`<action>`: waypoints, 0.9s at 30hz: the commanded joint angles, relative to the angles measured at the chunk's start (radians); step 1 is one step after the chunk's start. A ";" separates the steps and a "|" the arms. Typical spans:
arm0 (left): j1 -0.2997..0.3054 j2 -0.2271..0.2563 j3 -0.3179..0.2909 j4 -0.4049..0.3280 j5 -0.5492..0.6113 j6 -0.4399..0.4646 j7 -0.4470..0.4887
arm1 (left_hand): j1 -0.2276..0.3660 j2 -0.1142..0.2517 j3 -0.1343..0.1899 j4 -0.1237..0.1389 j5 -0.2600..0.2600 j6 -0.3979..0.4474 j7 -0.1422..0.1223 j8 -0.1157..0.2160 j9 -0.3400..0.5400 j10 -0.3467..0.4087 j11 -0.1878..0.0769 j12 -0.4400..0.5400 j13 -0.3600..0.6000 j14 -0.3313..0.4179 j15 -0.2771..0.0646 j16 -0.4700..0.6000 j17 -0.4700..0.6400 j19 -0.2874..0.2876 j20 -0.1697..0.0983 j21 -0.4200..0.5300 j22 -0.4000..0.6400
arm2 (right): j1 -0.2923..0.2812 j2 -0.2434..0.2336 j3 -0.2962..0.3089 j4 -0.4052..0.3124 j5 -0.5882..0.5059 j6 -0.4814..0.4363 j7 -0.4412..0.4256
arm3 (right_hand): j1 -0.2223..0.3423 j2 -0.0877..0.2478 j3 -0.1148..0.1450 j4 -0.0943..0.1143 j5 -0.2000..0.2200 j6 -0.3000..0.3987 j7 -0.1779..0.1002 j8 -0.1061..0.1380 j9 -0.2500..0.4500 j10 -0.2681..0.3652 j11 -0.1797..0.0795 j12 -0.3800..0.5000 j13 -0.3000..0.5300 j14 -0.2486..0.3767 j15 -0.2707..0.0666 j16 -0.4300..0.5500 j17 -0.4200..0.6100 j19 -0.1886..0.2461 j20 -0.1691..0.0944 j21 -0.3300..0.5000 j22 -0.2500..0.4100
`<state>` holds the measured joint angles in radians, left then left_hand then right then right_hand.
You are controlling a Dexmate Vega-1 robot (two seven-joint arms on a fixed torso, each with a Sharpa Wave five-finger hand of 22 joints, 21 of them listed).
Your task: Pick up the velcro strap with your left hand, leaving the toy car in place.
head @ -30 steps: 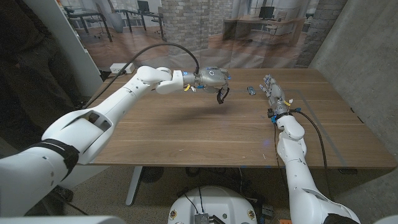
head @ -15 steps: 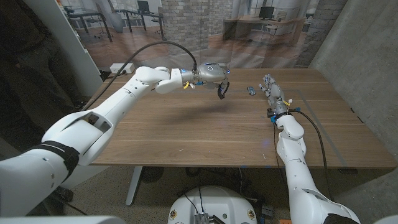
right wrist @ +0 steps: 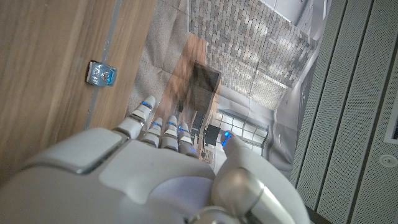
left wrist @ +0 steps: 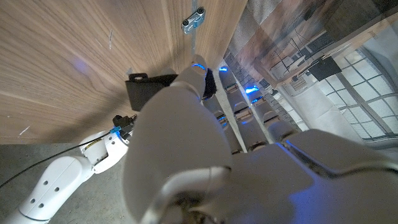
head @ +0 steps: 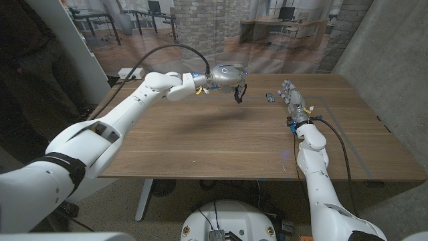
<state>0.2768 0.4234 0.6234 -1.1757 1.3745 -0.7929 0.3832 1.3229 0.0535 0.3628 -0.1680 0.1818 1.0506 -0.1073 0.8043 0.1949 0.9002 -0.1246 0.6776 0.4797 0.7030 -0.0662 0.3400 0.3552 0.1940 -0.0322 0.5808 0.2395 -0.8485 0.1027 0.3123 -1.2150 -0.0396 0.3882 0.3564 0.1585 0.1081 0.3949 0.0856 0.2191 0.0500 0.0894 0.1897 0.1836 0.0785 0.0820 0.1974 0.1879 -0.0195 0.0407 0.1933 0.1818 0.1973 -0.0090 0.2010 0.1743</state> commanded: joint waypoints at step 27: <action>0.024 0.005 -0.025 0.050 -0.004 0.025 0.227 | -0.006 -0.008 0.024 0.001 0.009 0.014 -0.001 -0.003 -0.010 0.123 -0.069 0.004 0.055 0.021 -0.167 -0.011 0.011 0.008 -0.006 0.026 0.002 | -0.184 0.050 -0.077 -0.289 -0.107 -0.046 -0.121 | -0.011 0.001 0.004 -0.007 0.007 0.009 0.002 0.003 0.002 0.009 0.001 0.001 0.006 0.008 0.002 -0.003 0.003 0.003 -0.007 0.000 0.002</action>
<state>0.3257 0.4223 0.5760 -1.1924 1.3490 -0.7394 0.5027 1.3216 0.0469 0.3779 -0.1669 0.1816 1.0583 -0.1104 0.8043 0.1858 0.9070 -0.1178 0.6776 0.4797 0.7099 -0.0698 0.3322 0.3646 0.1997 -0.0375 0.5998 0.2394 -0.9443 0.1261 0.2731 -1.3663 -0.0881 0.3604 0.3001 0.1584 0.1079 0.3990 0.0816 0.2191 0.0500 0.0894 0.1897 0.1836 0.0785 0.0820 0.1973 0.1880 -0.0195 0.0407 0.1933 0.1818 0.1973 -0.0090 0.2010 0.1743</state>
